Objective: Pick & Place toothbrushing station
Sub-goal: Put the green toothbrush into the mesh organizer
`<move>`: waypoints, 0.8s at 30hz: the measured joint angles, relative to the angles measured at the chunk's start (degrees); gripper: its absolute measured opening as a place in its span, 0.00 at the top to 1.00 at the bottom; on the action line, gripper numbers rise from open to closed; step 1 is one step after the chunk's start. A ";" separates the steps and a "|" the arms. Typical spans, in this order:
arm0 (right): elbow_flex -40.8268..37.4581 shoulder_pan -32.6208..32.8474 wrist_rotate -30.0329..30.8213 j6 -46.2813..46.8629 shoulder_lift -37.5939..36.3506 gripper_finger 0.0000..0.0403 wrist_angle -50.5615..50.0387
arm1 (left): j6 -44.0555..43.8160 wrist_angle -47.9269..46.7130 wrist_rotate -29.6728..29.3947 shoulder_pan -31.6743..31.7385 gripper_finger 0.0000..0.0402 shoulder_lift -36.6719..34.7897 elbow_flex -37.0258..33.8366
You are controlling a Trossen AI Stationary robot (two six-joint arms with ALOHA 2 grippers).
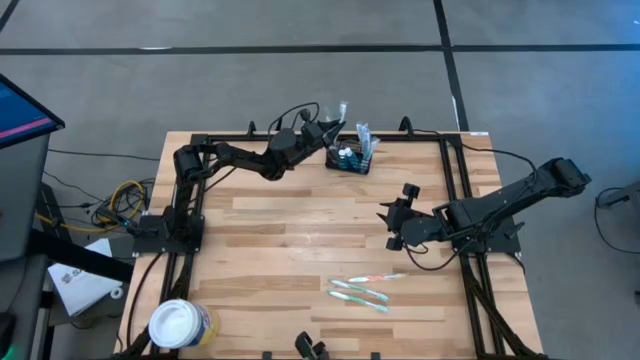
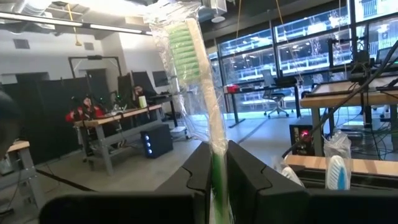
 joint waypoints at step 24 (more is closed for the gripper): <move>0.04 0.00 -0.04 0.00 0.00 0.71 -0.03 | -0.07 0.07 -0.01 0.00 0.84 0.00 0.00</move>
